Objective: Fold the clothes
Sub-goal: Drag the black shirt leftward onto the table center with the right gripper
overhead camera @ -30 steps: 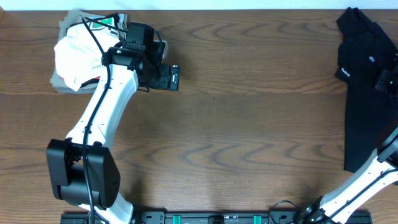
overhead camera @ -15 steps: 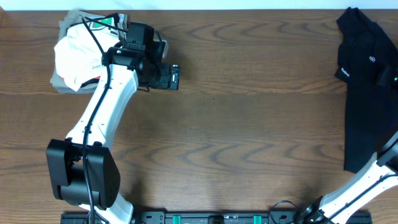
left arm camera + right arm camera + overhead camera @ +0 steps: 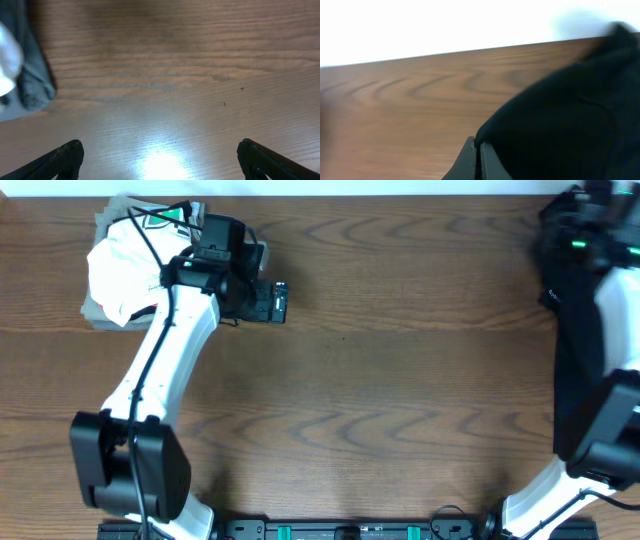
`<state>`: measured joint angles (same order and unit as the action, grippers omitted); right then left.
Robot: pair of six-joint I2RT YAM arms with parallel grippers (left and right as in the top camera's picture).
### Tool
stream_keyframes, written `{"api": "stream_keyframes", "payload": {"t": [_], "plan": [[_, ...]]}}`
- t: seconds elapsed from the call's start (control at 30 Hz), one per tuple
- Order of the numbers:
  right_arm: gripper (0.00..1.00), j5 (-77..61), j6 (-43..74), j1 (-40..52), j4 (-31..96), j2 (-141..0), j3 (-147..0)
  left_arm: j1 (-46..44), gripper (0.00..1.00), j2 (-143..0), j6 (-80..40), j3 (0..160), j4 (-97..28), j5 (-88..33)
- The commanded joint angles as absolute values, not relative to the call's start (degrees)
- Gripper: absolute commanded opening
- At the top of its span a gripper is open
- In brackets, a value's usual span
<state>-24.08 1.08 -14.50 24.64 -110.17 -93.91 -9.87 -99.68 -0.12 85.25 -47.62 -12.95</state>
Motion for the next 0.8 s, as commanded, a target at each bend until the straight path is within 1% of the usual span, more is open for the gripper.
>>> {"api": "stream_keyframes", "payload": {"t": [0.0, 0.2, 0.4, 0.63, 0.67, 0.7, 0.77], "plan": [[0.01, -25.9, 4.3, -6.7, 24.2, -110.0, -94.2, -7.8, 0.99, -94.5, 0.4, 86.5, -48.6, -12.8], [0.01, -21.6, 6.9, 6.9, 20.9, -110.6, -94.2, -3.0, 0.99, -88.5, 0.4, 86.5, -50.6, -12.8], [0.01, -17.4, 9.4, 18.4, 15.0, -114.0, -94.2, 1.1, 0.99, -86.7, 0.4, 86.5, -52.4, -12.8], [0.01, -17.4, 12.0, 25.7, 12.1, -119.5, -94.2, 1.9, 0.99, -86.9, 3.0, 86.5, -54.6, -12.8], [0.03, -17.5, 12.0, 26.3, 12.1, -119.9, -94.2, 1.9, 0.99, -86.9, 3.0, 86.5, -54.6, -12.8], [0.08, -18.0, 12.0, 27.0, 12.3, -120.2, -94.2, 1.9, 0.99, -86.9, 3.0, 86.5, -54.7, -12.8], [0.22, -18.7, 11.9, 27.9, 12.7, -120.4, -94.2, 1.9, 0.99, -86.9, 3.0, 86.5, -54.6, -12.9]]}}
